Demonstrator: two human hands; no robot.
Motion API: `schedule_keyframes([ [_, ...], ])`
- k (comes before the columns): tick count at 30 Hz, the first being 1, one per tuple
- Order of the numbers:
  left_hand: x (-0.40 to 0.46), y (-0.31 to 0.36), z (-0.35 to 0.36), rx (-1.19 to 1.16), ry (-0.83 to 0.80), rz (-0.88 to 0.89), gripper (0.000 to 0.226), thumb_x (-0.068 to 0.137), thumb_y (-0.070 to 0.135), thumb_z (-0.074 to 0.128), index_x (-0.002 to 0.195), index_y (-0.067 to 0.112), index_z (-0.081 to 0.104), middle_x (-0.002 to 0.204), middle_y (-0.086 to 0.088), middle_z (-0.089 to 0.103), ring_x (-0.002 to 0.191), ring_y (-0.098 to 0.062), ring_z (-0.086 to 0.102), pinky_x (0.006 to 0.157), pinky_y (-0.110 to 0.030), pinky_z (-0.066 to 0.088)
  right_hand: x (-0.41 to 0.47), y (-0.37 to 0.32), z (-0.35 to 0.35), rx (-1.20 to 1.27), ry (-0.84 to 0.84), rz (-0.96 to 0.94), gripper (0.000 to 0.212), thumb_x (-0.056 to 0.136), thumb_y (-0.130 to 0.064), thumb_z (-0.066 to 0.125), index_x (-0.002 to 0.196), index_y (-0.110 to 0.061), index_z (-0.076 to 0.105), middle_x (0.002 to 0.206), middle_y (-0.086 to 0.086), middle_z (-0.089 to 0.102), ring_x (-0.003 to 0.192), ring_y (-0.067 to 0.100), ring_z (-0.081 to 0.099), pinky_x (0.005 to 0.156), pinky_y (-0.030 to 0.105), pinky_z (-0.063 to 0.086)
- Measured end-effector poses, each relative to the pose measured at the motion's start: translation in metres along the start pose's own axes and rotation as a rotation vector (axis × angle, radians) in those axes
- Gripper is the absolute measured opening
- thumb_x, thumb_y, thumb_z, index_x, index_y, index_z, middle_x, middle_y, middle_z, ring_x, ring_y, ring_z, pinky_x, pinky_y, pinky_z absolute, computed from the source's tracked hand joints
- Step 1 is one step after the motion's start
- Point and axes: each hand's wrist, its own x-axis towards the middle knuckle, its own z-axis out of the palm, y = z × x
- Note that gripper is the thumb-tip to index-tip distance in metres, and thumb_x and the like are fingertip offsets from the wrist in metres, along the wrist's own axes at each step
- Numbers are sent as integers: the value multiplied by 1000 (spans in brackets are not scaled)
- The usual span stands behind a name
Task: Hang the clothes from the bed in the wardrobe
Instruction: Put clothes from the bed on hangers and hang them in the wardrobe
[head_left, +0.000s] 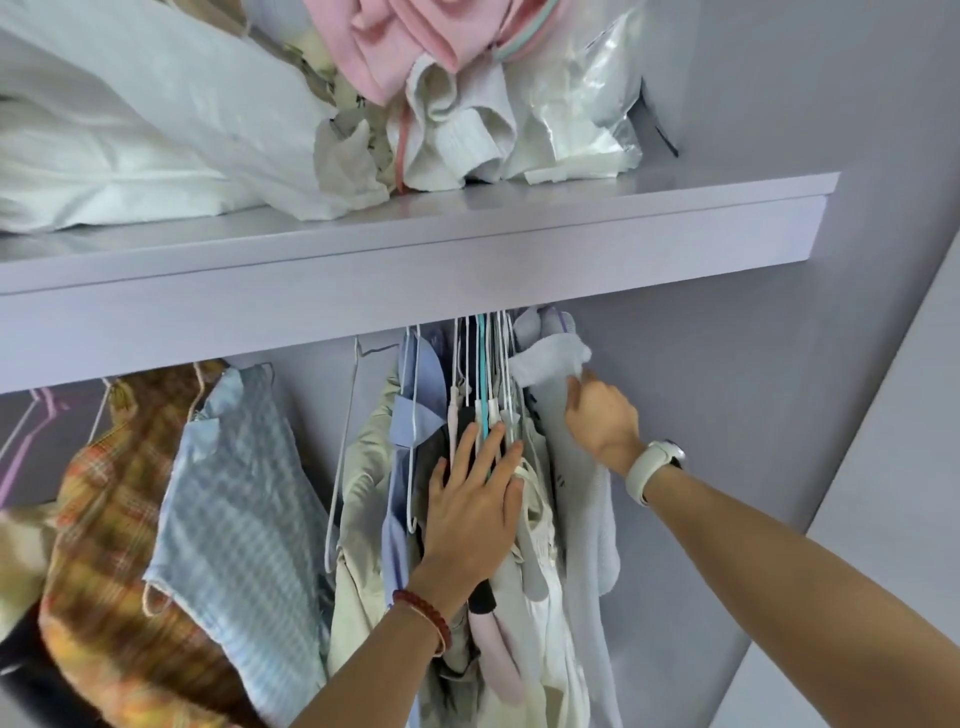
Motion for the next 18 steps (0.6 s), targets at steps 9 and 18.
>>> schedule_keyframes([
  [9,0,-8,-3,95,-67,4,46,99,38,21,145,36,17,155,14,2,143,-12,-7,112,-50,9,-54,33,-31,74,160,-30,31,99,-25,31,90,0,46,85,25,61,82,44,56,65,39,35],
  [18,-33,44,-20,-250,291,336,45,88,18,42,129,3,49,137,-15,47,130,-30,41,106,-56,31,-208,74,-57,3,125,13,17,93,-17,48,80,-7,46,61,23,59,61,43,56,59,44,43],
])
